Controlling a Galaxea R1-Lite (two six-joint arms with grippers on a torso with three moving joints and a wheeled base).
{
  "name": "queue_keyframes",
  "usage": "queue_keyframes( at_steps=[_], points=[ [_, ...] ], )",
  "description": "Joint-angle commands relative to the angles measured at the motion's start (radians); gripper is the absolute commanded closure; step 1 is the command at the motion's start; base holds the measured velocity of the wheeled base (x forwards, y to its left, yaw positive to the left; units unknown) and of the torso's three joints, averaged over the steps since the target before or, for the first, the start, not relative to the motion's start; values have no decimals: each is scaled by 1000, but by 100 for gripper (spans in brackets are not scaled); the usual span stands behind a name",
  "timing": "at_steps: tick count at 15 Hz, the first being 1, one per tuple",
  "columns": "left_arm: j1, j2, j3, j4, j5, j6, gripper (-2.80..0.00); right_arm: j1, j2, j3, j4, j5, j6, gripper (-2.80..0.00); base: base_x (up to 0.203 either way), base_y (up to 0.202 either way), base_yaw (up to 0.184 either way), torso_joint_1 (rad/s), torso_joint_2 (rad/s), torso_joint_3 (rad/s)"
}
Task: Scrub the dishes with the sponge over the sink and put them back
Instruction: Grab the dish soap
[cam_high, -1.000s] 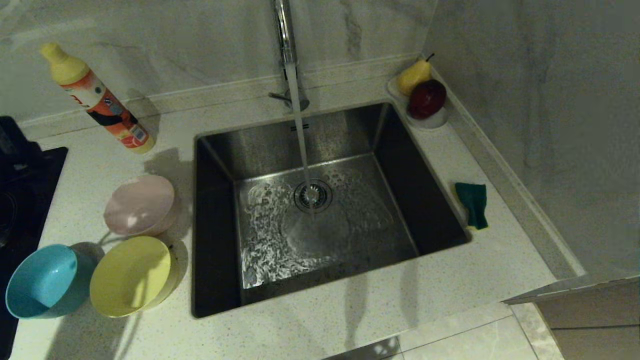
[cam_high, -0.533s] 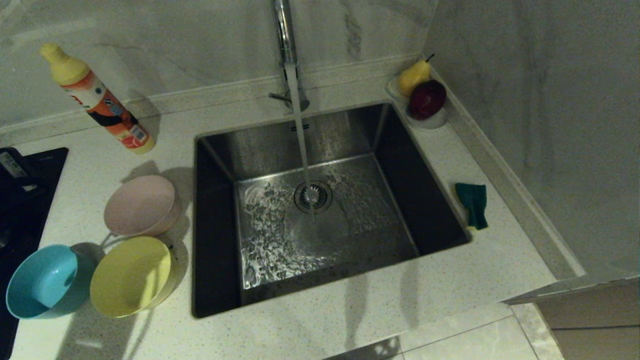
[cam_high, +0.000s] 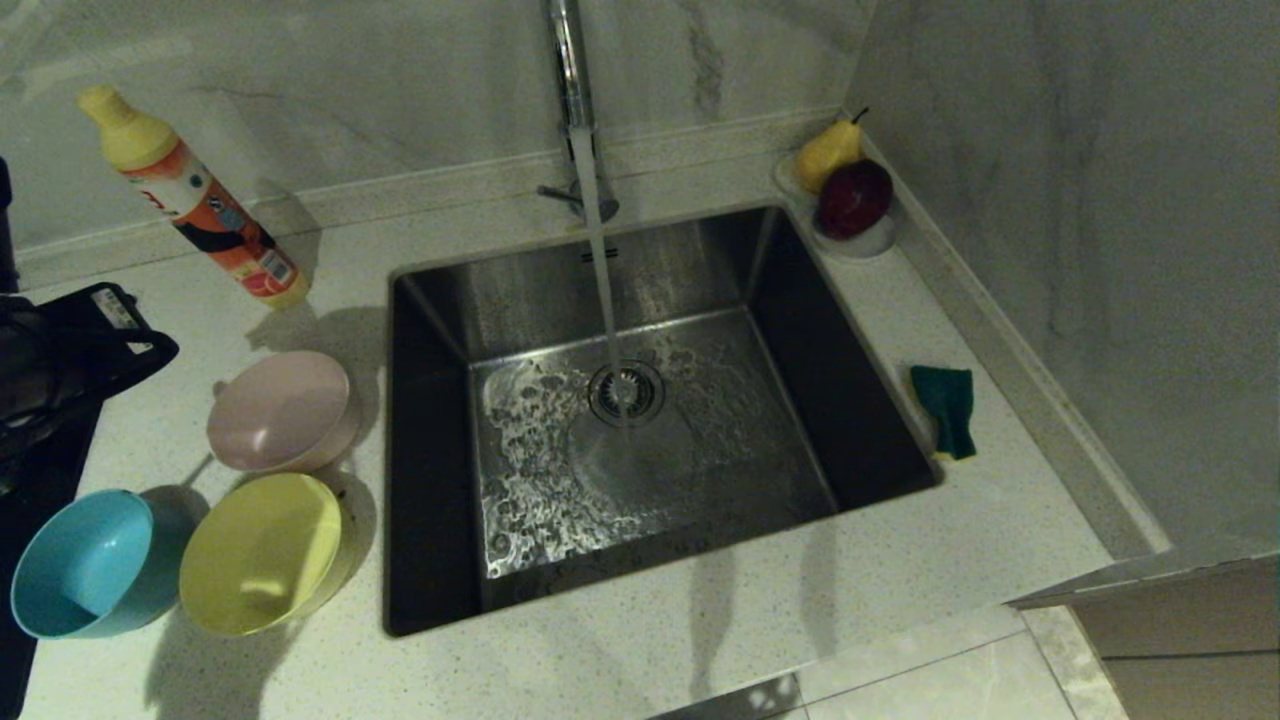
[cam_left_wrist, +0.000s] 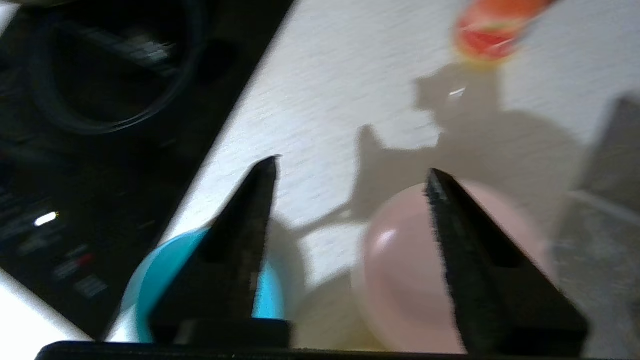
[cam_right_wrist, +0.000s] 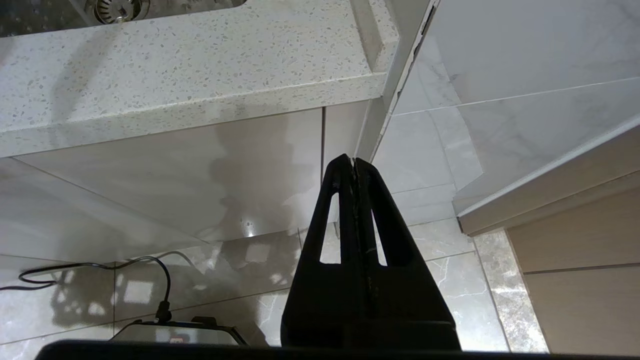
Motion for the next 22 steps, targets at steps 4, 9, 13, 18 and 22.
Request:
queue_keyframes(
  at_steps=[4, 9, 13, 18, 22],
  points=[
    [29, 60, 106, -275, -116, 65, -280, 0, -1, 0, 0, 0, -1, 0, 0, 0, 0, 0, 0, 0],
    [92, 158, 156, -548, -211, 116, -280, 0, -1, 0, 0, 0, -1, 0, 0, 0, 0, 0, 0, 0],
    [96, 197, 171, -631, -283, 152, -280, 0, -1, 0, 0, 0, 0, 0, 0, 0, 0, 0, 0, 0],
    [102, 332, 159, -892, -287, 219, -280, 0, -1, 0, 0, 0, -2, 0, 0, 0, 0, 0, 0, 0],
    [105, 388, 113, -921, -292, 226, -280, 0, -1, 0, 0, 0, 0, 0, 0, 0, 0, 0, 0, 0]
  ],
)
